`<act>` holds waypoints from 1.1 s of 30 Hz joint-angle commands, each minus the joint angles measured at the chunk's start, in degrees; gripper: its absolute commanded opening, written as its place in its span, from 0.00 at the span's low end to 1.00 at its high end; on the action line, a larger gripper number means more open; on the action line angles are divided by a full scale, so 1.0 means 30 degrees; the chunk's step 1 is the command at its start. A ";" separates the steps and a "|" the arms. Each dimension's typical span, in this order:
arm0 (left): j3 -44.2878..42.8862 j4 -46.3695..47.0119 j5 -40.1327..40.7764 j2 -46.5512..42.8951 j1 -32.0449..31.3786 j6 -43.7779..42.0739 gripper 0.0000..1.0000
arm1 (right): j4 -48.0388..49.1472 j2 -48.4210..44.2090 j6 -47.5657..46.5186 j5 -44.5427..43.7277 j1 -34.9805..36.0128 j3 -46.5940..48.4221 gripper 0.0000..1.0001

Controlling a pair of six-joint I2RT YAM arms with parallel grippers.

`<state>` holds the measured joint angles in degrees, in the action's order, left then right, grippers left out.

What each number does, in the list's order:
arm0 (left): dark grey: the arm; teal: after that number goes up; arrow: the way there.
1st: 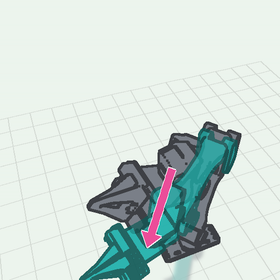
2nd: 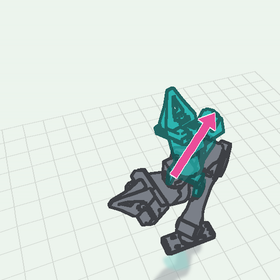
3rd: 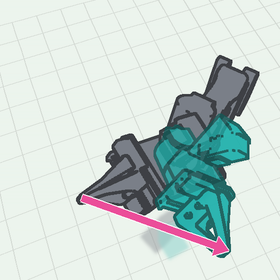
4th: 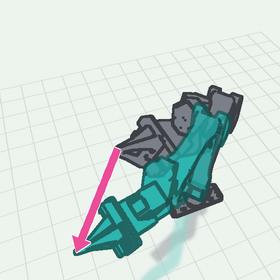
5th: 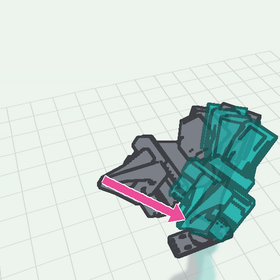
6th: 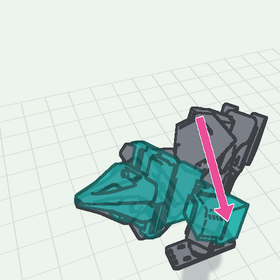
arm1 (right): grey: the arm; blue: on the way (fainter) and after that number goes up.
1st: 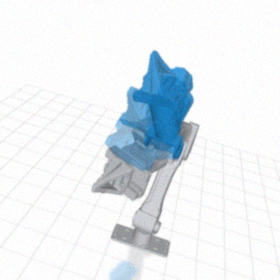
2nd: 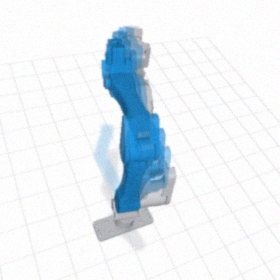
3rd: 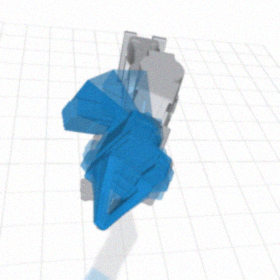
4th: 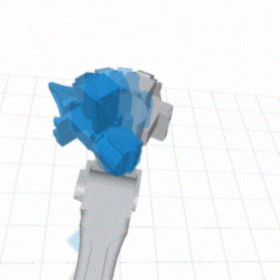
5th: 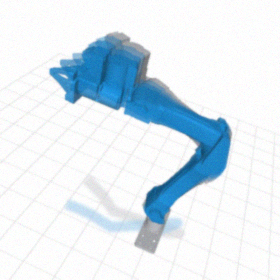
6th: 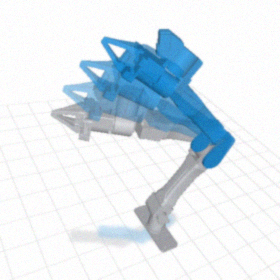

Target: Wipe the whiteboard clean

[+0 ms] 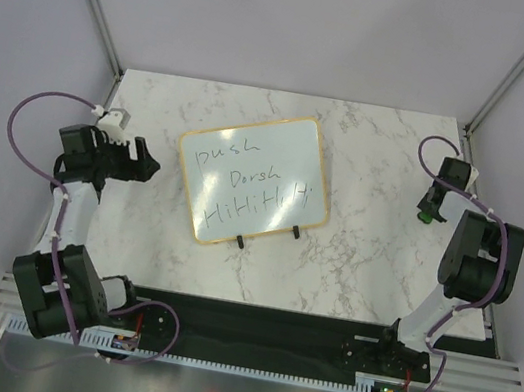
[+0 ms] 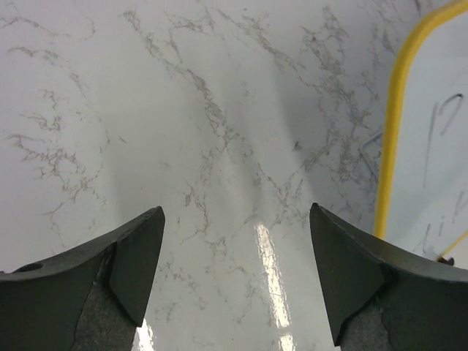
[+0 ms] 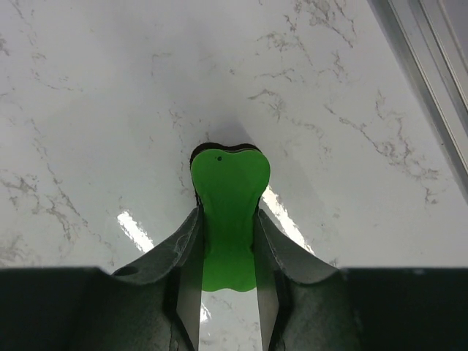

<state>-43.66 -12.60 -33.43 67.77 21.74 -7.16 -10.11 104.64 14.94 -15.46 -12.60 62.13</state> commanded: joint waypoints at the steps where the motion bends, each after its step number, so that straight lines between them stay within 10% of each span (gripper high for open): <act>1: -0.1296 -0.3085 -0.5511 0.0028 0.1393 -0.3057 0.86 | 0.0556 -0.2557 -0.0876 0.0496 0.0215 -0.0288 0.00; 6: -0.1764 -0.4384 -1.1204 0.1748 0.1661 -0.4677 0.86 | 0.1347 -0.6101 -0.1638 0.0935 0.2204 -0.0875 0.00; 17: -0.4022 -0.3915 -1.2411 0.5655 0.0372 -0.3620 0.72 | 0.2928 -0.9655 -0.2695 0.0615 1.1513 -0.0847 0.00; 33: -0.3289 0.0683 -1.0596 0.6707 -0.2321 -0.1423 0.62 | 0.3459 -0.1814 -0.4481 -0.2518 2.0370 0.6297 0.00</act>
<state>-53.12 -14.15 -65.89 87.37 16.23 -13.17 -0.01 94.61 3.70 -19.40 46.76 74.56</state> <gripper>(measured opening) 0.626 0.359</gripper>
